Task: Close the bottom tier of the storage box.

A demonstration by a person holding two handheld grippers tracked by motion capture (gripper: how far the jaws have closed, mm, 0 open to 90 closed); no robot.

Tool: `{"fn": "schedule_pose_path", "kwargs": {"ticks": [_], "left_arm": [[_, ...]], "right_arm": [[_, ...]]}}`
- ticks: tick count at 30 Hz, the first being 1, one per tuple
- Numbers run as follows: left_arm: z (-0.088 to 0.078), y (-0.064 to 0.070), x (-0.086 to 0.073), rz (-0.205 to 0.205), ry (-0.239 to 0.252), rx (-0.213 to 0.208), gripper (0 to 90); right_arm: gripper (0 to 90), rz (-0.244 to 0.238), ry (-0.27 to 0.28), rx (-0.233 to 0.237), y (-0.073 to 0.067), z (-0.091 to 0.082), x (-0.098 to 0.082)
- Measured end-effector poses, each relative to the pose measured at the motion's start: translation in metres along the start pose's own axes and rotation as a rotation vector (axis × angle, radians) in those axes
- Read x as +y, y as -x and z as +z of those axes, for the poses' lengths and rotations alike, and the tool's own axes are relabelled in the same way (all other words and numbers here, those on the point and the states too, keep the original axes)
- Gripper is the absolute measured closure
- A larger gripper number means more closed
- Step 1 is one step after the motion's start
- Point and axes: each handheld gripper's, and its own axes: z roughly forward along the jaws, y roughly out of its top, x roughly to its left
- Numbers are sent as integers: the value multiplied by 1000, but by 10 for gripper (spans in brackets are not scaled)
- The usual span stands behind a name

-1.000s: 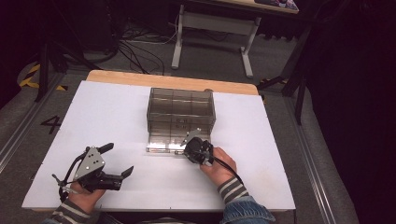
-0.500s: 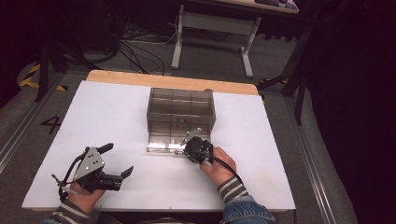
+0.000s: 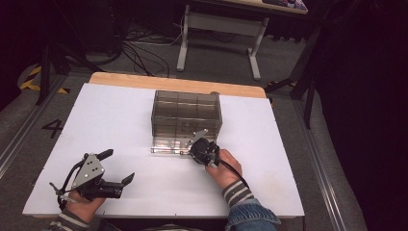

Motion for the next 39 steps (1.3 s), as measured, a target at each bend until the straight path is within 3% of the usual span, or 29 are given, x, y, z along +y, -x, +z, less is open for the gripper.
{"fn": "schedule_pose_path", "kwargs": {"ticks": [39], "left_arm": [[-21, 0, -9, -26, -8, 63, 5]], "right_arm": [[897, 87, 96, -99, 21, 18, 8]]}}
